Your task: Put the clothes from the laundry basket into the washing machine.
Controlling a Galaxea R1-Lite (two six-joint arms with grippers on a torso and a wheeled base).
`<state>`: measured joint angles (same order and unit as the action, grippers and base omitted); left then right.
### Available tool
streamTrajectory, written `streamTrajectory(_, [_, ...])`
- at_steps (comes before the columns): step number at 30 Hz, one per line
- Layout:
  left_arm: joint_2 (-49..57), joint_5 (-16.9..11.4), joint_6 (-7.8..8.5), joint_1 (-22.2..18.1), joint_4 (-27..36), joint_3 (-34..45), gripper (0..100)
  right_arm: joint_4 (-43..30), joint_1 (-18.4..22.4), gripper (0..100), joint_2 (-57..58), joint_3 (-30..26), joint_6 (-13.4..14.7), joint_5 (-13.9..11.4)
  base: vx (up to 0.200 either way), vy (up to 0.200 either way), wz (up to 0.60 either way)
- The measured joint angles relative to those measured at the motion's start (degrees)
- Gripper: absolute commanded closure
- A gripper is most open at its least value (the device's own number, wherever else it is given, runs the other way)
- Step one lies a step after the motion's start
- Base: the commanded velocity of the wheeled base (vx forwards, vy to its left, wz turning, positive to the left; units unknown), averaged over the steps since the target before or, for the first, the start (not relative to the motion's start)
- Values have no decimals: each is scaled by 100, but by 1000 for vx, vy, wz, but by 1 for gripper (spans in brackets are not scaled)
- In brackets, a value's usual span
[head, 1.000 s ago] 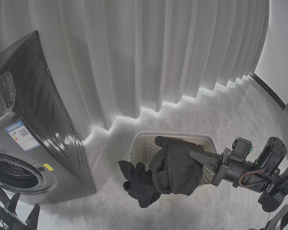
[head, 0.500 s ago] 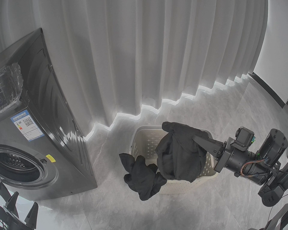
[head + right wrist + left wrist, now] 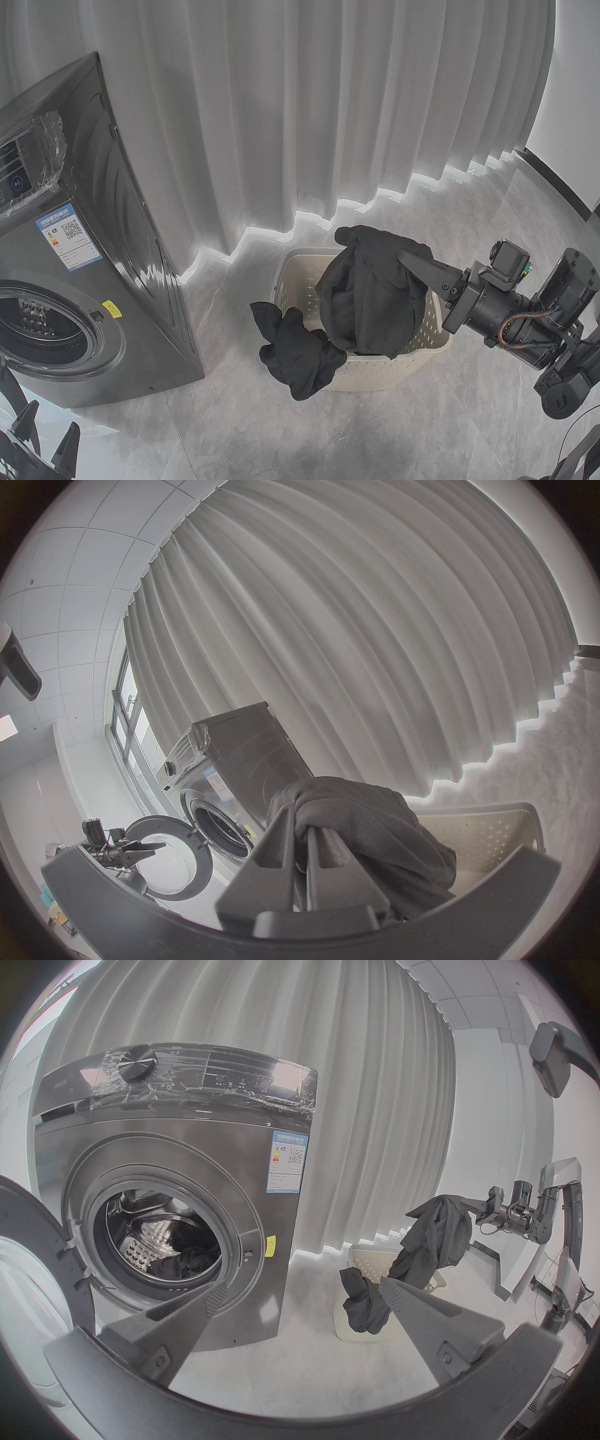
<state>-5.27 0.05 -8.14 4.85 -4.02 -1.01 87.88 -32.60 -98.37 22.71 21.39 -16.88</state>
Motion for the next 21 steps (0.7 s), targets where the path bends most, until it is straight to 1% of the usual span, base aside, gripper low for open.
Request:
streamTrajectory(3, [0, -2, -1, 0, 1, 0, 0, -166, 40, 100, -1, 55, 0, -71, 0, 0, 0])
streamTrajectory(9, [0, -15, -12, -4, 1, 0, 0, -216, 93, 100, 0, 110, 55, -396, 0, 0, 0])
streamTrajectory(15, [0, -15, -17, -1, 0, 0, 0, -210, 344, 100, -30, 187, 4, -462, -200, 0, 0])
streamTrajectory(21, [0, -18, -15, -1, 0, 0, 0, -174, 322, 100, -63, 272, 13, -492, 0, 0, 0])
